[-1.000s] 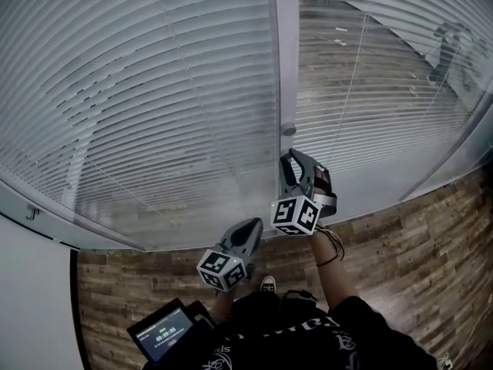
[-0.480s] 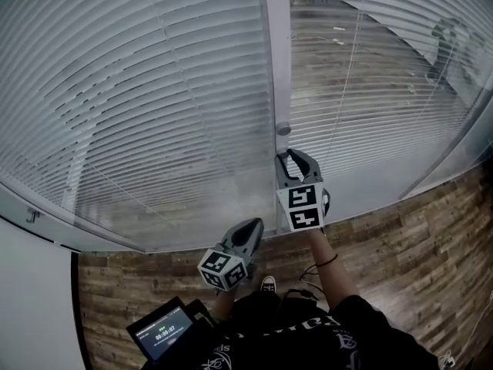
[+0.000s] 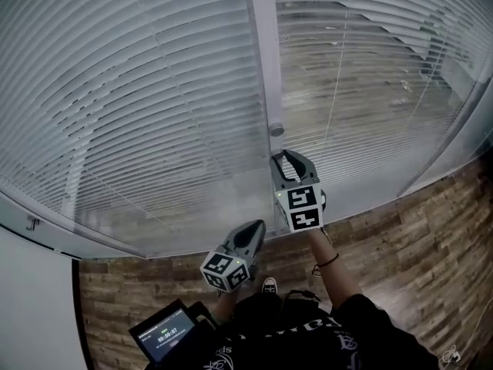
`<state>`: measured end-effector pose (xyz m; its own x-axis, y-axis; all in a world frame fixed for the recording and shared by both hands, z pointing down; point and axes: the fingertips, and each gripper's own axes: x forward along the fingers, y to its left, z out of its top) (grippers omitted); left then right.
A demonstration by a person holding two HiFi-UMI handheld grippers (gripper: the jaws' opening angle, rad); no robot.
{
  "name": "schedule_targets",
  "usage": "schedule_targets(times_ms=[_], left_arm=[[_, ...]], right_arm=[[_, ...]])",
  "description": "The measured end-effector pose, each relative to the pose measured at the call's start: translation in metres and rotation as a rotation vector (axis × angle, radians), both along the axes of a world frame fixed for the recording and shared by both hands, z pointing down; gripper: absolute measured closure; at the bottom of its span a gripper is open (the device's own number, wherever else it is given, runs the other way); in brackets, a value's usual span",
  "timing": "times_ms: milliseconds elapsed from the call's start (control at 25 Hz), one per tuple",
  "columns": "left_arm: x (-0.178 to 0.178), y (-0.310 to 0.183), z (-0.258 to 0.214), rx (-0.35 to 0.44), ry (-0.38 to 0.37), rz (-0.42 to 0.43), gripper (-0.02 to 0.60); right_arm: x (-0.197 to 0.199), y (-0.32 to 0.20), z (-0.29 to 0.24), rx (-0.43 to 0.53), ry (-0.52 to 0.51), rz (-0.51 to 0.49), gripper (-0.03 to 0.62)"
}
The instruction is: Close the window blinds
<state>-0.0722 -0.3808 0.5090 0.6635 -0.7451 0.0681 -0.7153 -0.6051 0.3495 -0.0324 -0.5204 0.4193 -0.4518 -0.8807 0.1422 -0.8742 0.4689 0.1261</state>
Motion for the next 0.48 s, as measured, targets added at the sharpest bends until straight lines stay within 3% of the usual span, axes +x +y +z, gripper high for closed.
schedule_targets(times_ms=[80, 120, 200, 240, 320, 480], left_arm=[[-0.004, 0.000, -0.001, -0.001, 0.003, -0.011, 0.577], [-0.007, -0.001, 0.000, -0.002, 0.003, -0.019, 0.577], [-0.013, -0.002, 0.002, -0.009, 0.006, -0.034, 0.577], [-0.015, -0.004, 0.004, -0.014, 0.010, -0.039, 0.577], [-0.018, -0.006, 0.005, -0.022, 0.015, -0.044, 0.577], [-0.017, -0.007, 0.006, -0.025, 0.015, -0.036, 0.577]], right_arm=[[0.007, -0.004, 0.002, -0.143, -0.305, 0.016, 0.468], [0.008, -0.007, 0.003, -0.188, -0.404, 0.017, 0.468], [0.008, -0.011, 0.003, -0.215, -0.435, 0.009, 0.468], [0.008, -0.013, 0.003, -0.200, -0.378, 0.003, 0.468], [0.004, -0.012, 0.003, -0.118, -0.155, -0.003, 0.470], [-0.013, -0.005, 0.002, 0.143, 0.506, -0.005, 0.470]])
